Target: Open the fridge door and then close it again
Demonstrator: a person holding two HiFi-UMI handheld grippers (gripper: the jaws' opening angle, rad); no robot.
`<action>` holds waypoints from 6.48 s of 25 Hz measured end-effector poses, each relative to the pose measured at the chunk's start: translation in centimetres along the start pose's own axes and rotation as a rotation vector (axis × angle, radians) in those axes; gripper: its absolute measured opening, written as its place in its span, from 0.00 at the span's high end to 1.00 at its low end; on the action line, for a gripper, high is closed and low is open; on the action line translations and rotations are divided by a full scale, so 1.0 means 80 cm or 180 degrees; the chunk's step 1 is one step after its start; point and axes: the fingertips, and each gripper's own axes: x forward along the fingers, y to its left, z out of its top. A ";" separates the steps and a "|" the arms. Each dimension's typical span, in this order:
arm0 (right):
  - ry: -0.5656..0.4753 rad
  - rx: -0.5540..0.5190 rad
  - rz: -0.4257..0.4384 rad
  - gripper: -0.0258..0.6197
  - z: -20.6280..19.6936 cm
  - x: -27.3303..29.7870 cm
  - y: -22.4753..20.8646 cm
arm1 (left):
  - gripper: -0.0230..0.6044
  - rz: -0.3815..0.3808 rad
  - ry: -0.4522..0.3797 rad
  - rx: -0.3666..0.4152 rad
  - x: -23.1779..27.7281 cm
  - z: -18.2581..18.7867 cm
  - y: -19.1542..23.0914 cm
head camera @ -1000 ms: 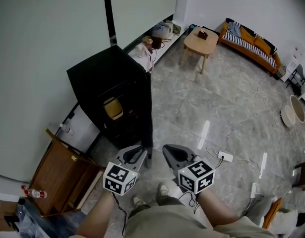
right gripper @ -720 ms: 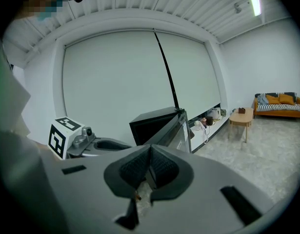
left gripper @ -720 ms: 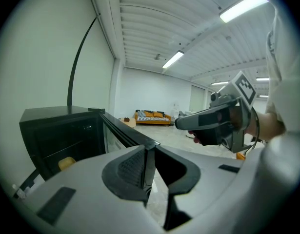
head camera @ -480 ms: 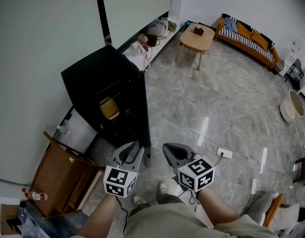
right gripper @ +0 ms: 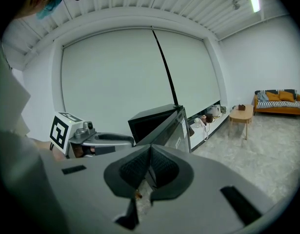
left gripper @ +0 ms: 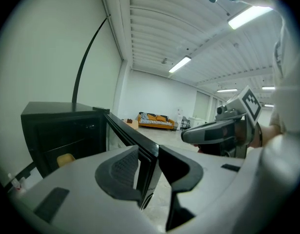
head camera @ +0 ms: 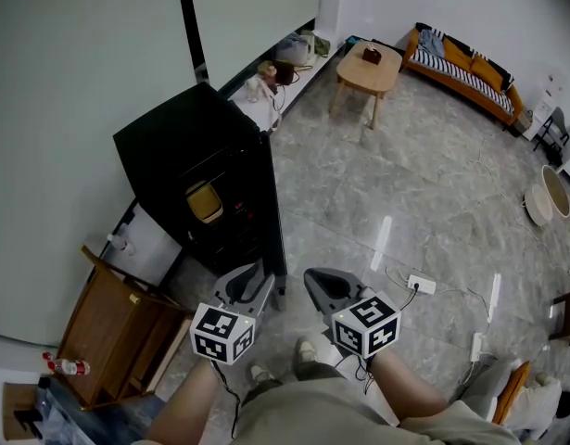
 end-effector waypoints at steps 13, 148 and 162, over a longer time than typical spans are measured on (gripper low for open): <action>-0.0021 0.0080 -0.0214 0.96 -0.007 -0.024 -0.040 | 0.73 -0.0330 0.0096 -0.0015 0.047 0.009 -0.039; -0.0623 -0.0938 -0.0558 0.54 0.152 -0.094 -0.310 | 0.94 0.0019 -0.0205 0.0297 0.194 0.146 -0.039; -0.0269 -0.1010 -0.0376 0.46 0.141 -0.039 -0.400 | 0.94 0.0001 -0.0148 0.0245 0.232 0.145 -0.027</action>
